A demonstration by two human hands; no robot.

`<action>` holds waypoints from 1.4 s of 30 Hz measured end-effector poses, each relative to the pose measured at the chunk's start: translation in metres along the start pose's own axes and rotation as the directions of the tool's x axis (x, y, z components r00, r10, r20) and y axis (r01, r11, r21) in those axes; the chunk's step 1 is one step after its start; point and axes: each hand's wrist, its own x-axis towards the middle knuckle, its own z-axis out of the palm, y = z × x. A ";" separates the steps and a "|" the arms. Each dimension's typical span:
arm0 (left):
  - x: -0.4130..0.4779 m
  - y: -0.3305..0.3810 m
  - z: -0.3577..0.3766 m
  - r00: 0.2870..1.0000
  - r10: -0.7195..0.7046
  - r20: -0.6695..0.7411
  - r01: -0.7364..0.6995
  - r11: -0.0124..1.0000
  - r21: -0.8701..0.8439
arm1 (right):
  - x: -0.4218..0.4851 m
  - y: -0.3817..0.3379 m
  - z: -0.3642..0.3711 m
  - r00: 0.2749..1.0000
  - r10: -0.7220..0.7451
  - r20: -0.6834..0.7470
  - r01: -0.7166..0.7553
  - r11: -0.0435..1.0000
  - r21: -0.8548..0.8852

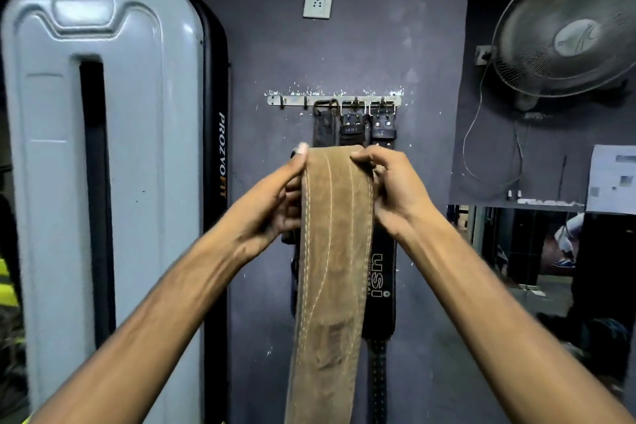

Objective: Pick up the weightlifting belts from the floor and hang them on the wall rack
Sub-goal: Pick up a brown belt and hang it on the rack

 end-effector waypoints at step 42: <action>0.321 -0.061 -0.149 0.779 0.538 -0.322 -0.238 0.729 0.642 | 0.302 0.145 0.005 0.853 -0.504 -0.138 0.326 0.720 -0.613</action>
